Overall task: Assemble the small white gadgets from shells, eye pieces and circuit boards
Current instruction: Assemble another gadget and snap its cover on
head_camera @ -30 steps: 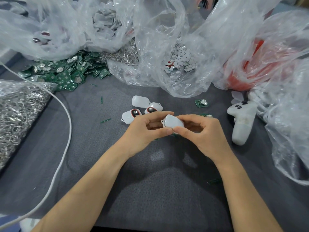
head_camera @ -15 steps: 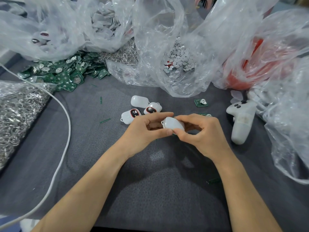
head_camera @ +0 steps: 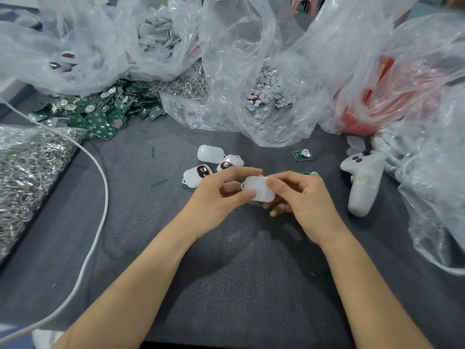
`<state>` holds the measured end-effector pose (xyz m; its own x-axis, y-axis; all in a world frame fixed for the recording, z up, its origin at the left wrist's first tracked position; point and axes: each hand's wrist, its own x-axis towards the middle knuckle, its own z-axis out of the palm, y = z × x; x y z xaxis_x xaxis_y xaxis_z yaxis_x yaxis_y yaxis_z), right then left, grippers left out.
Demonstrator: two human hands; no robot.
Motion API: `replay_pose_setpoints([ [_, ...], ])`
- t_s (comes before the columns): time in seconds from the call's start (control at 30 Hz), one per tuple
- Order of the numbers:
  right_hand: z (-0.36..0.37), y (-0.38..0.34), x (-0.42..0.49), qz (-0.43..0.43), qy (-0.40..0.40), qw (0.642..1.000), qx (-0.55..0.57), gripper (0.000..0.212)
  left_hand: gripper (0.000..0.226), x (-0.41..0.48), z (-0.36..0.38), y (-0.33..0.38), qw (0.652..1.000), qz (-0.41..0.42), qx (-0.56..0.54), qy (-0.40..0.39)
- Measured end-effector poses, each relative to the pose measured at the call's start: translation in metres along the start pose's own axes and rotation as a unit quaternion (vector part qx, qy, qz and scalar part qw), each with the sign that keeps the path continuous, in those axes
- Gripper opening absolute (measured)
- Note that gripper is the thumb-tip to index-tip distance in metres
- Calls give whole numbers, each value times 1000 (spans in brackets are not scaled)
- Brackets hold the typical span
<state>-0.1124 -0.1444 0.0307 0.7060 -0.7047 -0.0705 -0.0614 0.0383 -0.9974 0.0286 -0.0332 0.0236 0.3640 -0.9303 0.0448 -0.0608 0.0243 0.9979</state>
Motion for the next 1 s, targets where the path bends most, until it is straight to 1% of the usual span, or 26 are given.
replay_pose_setpoints([
  [0.07, 1, 0, 0, -16, 19, 1000, -10, 11, 31, 1, 2, -2, 1000, 3, -4, 15],
  [0.17, 2, 3, 0, -57, 32, 996, -54, 9, 19, 3, 6, -3, 998, -14, -48, 42],
  [0.27, 5, 5, -1, -72, 29, 994, -79, 7, 14, 5, 5, -4, 997, -16, -37, 61],
  [0.47, 5, 6, -2, -67, 29, 993, -95, 4, 15, 6, 4, -6, 998, -17, -39, 44],
  [0.57, 4, 5, -2, -65, 8, 993, -102, 7, 18, 5, 3, -7, 999, -6, -21, 36],
  [0.67, 4, 5, -2, -64, -3, 993, -104, 8, 16, 4, 3, -9, 999, 8, 5, 42],
  [0.8, 7, 5, -1, -70, 21, 993, -89, 7, 15, 6, 6, -8, 998, 8, -5, 56],
  [0.9, 9, 4, -1, -69, 27, 995, -61, 6, 13, 5, 7, -6, 999, 16, 18, 39],
  [1.0, 10, 2, -2, -65, 0, 997, -32, 8, 8, 3, 5, -6, 999, 24, 38, 22],
])
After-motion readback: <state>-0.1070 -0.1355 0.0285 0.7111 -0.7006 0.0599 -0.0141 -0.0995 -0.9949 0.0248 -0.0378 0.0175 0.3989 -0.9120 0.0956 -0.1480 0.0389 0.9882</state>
